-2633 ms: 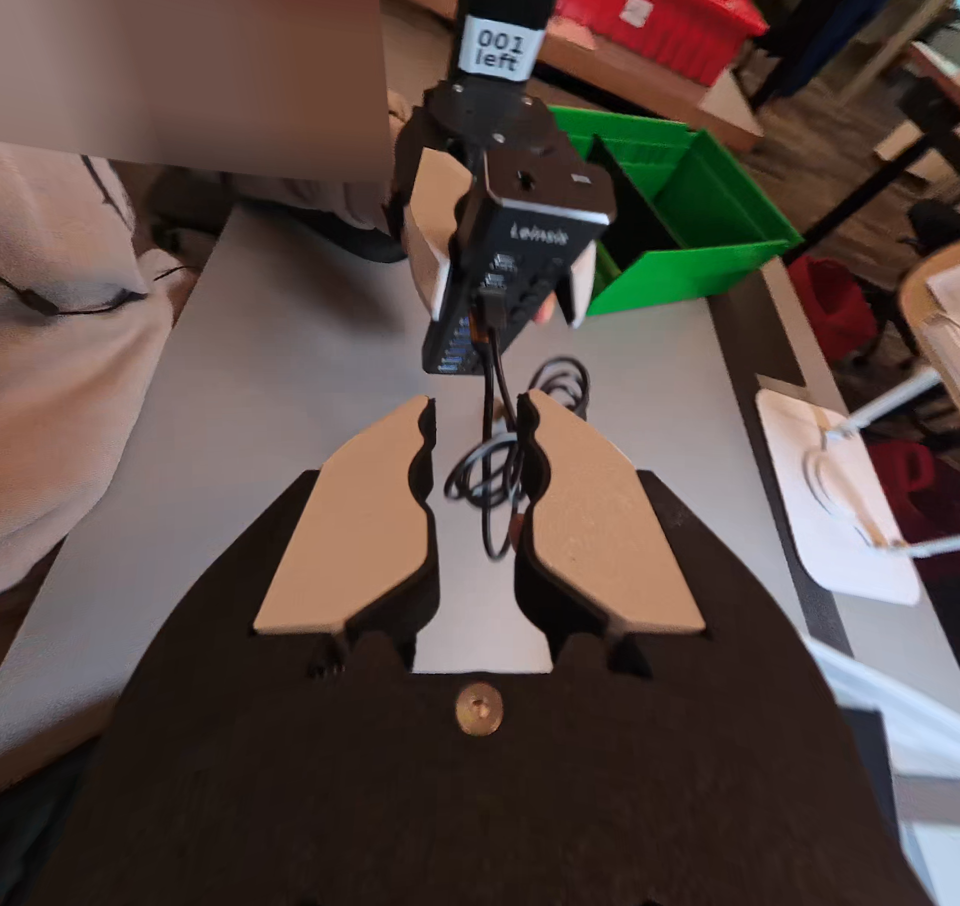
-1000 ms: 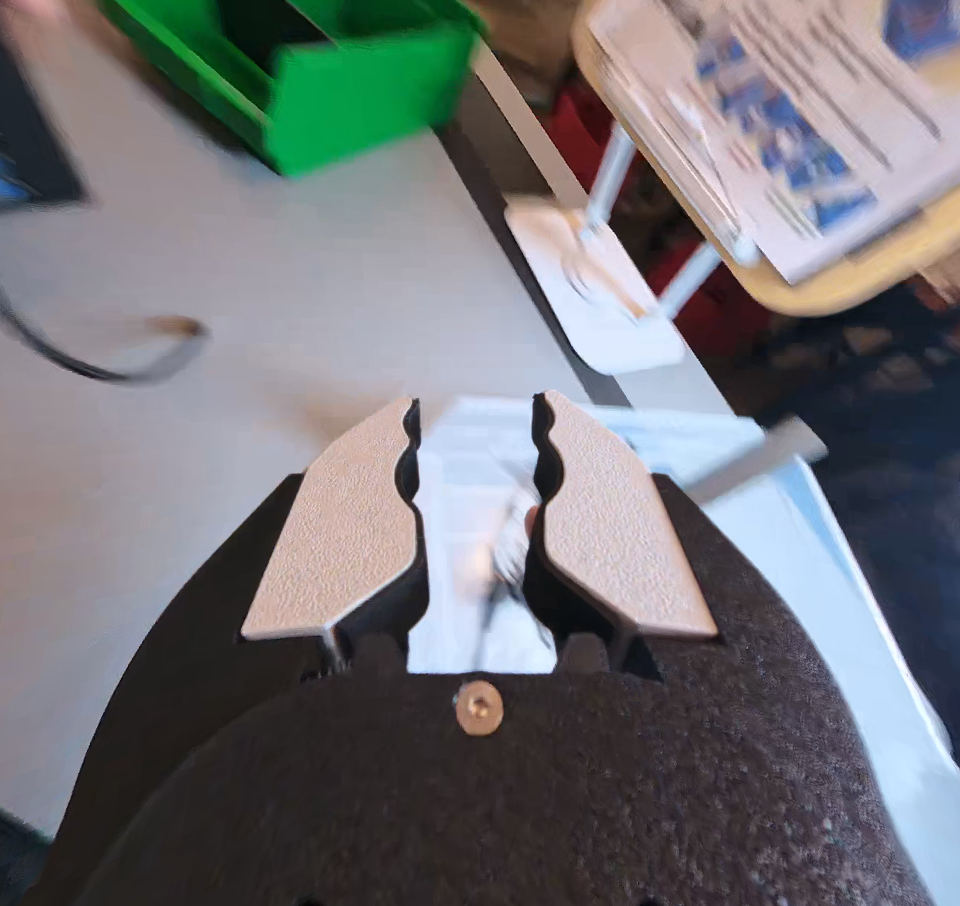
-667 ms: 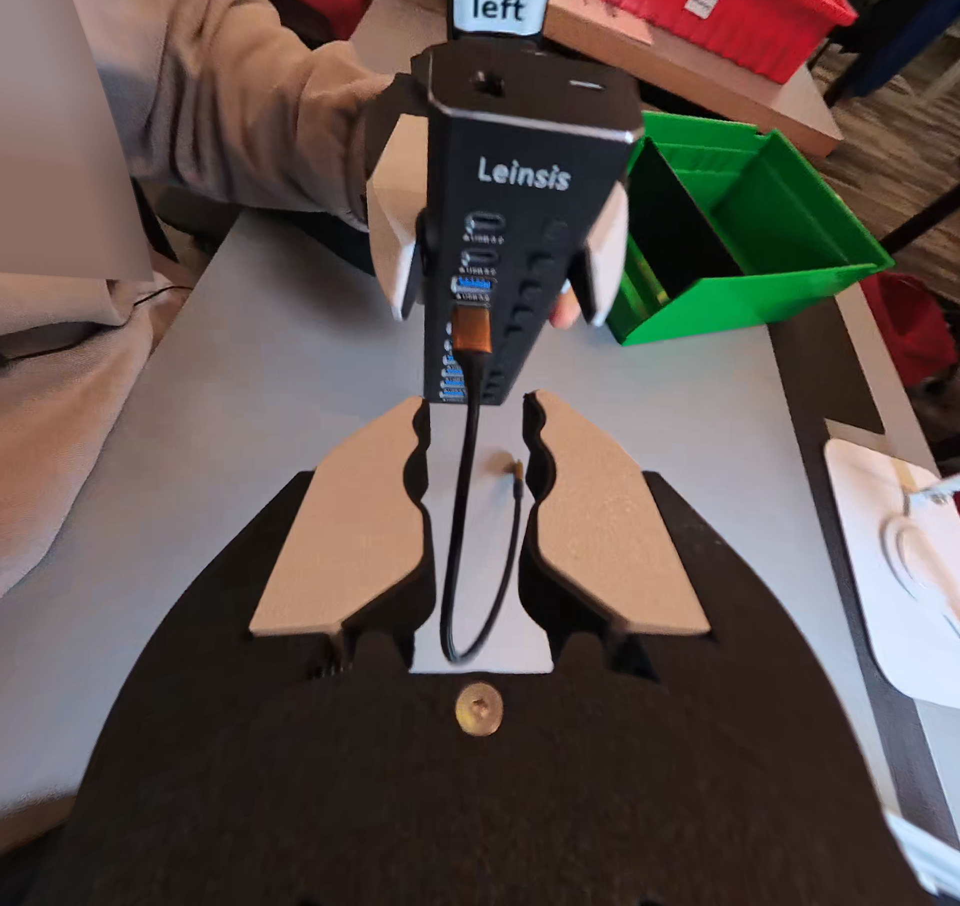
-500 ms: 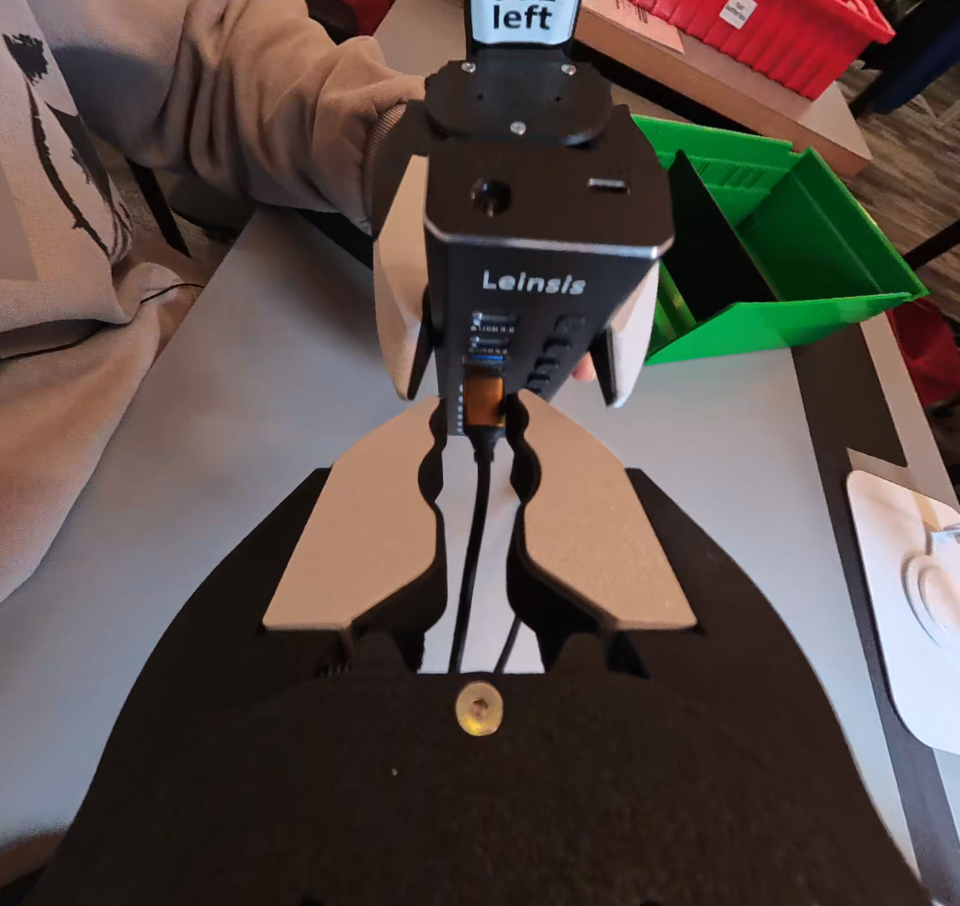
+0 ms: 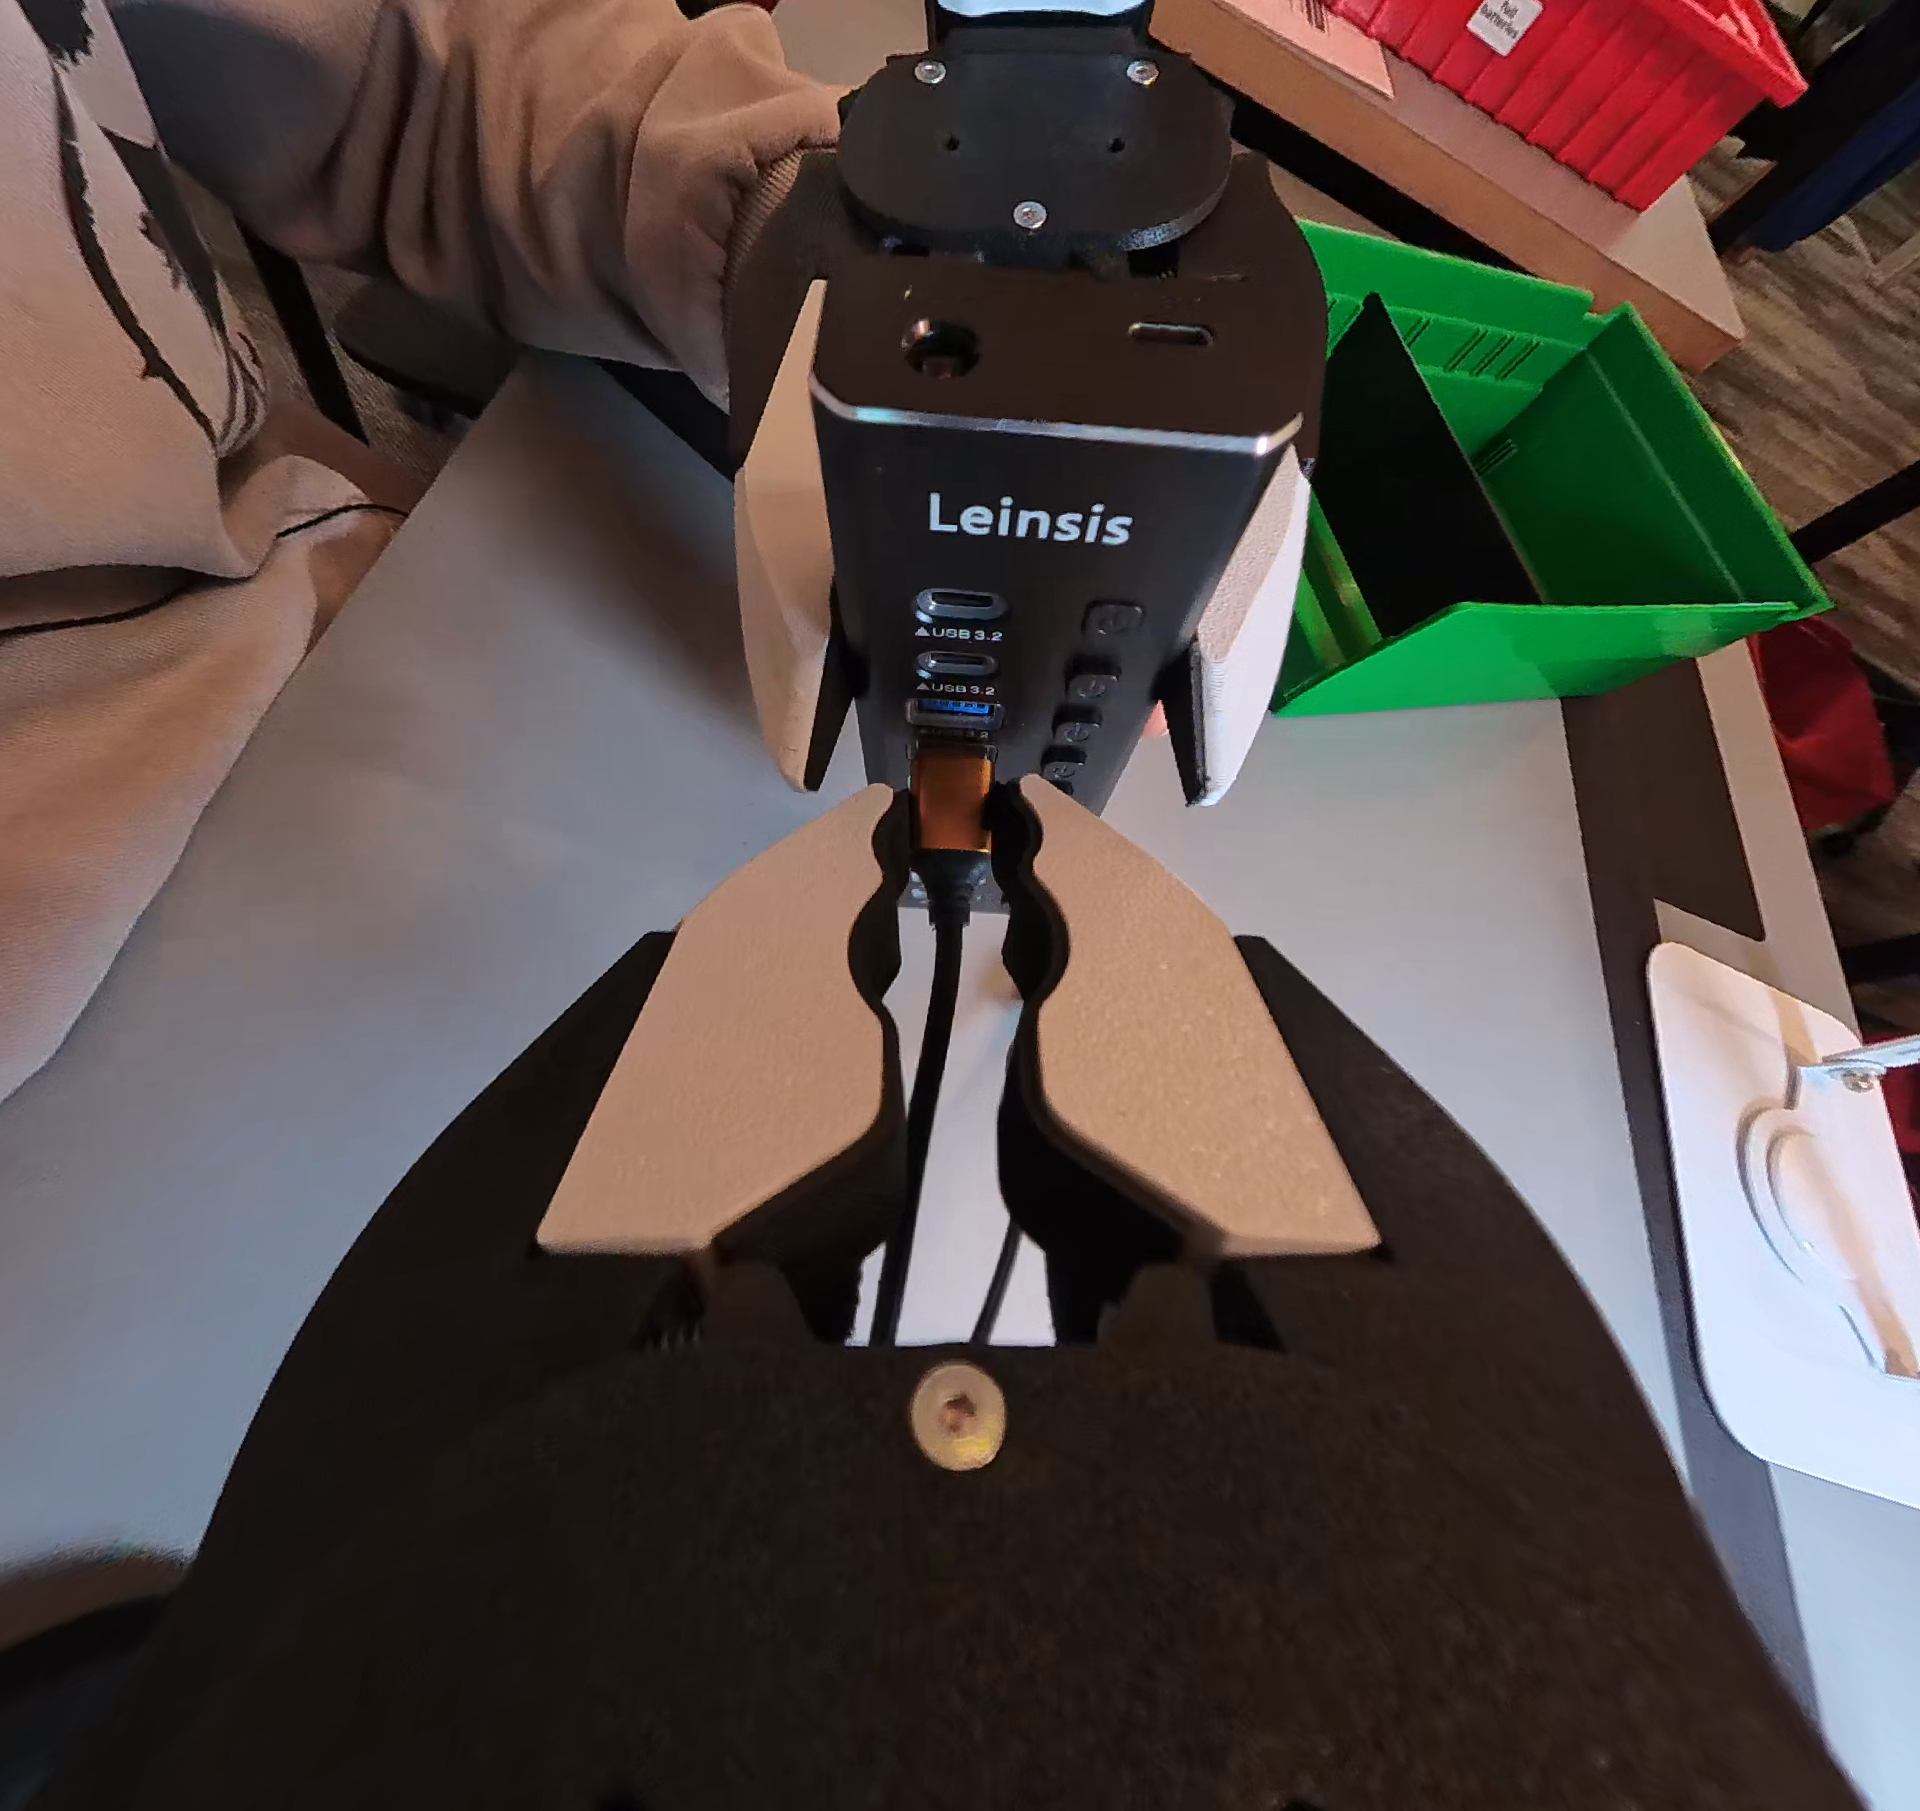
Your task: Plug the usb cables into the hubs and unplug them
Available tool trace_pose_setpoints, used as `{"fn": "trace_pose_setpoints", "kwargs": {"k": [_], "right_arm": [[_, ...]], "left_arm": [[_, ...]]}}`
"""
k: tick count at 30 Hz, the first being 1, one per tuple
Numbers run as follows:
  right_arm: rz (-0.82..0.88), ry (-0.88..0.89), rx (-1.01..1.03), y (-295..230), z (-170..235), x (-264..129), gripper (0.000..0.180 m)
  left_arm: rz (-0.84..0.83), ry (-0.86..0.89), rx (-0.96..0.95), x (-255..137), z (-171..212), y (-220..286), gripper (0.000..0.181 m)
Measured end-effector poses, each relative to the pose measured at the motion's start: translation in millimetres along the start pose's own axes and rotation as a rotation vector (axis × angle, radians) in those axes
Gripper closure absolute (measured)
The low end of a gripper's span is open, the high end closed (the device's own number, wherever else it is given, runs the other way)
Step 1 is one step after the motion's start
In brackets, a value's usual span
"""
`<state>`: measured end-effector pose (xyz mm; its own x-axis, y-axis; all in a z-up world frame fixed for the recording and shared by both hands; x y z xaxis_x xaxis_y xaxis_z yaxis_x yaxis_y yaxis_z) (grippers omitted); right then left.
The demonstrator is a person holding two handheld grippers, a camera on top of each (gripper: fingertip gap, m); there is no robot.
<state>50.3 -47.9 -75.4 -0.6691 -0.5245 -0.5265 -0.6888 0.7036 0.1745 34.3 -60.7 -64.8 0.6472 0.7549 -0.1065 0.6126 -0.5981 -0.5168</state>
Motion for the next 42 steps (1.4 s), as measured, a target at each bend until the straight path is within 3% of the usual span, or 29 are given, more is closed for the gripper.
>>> {"fn": "trace_pose_setpoints", "kwargs": {"k": [25,42], "right_arm": [[-0.061,0.066,-0.044,-1,-16,-6,0.164],[-0.043,0.021,-0.039,1,-8,2,0.164]], "left_arm": [[-0.025,-0.048,0.112,-10,-18,-1,0.12],[0.002,-0.091,0.092,-9,-5,0,0.119]]}}
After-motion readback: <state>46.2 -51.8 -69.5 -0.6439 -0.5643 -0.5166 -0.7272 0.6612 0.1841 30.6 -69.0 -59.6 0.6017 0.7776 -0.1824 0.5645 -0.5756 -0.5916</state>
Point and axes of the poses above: each gripper's, where its closed fingertips meet, x out along the fingers, z out of its underside, y = z × x across the jaws, the point moved 2 cm from there along -x, back along the fingers, and after that the axes turned 11 degrees about x, right-handed, at the moved point
